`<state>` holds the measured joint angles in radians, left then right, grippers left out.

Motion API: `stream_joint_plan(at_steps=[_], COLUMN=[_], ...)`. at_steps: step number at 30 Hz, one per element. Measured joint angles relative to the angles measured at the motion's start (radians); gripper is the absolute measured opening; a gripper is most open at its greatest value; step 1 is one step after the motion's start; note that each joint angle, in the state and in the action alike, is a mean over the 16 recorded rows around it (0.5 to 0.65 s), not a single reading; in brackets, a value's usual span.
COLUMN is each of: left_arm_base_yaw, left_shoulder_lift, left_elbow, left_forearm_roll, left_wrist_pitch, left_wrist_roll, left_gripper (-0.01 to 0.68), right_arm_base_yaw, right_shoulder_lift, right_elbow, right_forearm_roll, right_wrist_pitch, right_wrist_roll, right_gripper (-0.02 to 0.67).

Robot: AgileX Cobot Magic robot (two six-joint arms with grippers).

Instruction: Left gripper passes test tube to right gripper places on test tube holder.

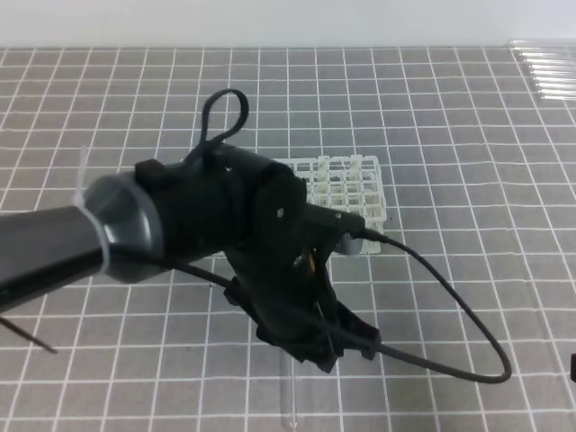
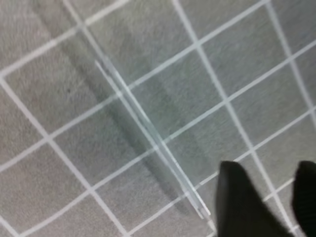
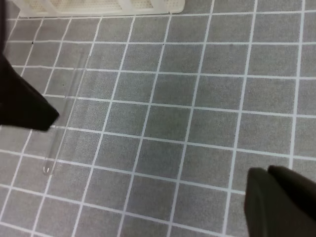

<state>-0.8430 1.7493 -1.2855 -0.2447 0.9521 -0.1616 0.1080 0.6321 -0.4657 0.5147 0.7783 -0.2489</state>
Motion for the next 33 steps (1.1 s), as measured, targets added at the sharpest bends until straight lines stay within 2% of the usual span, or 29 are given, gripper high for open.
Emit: stream_joint_plan(at_steps=[5,10,27,33], left_arm_base_yaw=[0.000,0.000,0.000,0.000], left_shoulder_lift=[0.034,0.064,0.167,0.192], left_elbow=[-0.005,-0.005,-0.008,-0.011], left_forearm_roll=[0.019,0.039,0.117,0.123], left_wrist_pitch=[0.023,0.037,0.037,0.044], left_wrist_roll=[-0.021,-0.066,-0.138,-0.135], left_gripper=[0.375,0.443,0.451,0.405], right_arm_base_yaw=[0.000,0.000,0.000,0.000], right_shoulder_lift=[0.000,0.000,0.000,0.000], right_elbow=[0.000,0.000,0.000,0.000], right_forearm_roll=[0.000,0.000,0.005,0.006], right_wrist_pitch=[0.000,0.000,-0.001,-0.002], right_wrist_roll=[0.000,0.000,0.000,0.000], right_gripper=[-0.013,-0.013,-0.013,-0.013])
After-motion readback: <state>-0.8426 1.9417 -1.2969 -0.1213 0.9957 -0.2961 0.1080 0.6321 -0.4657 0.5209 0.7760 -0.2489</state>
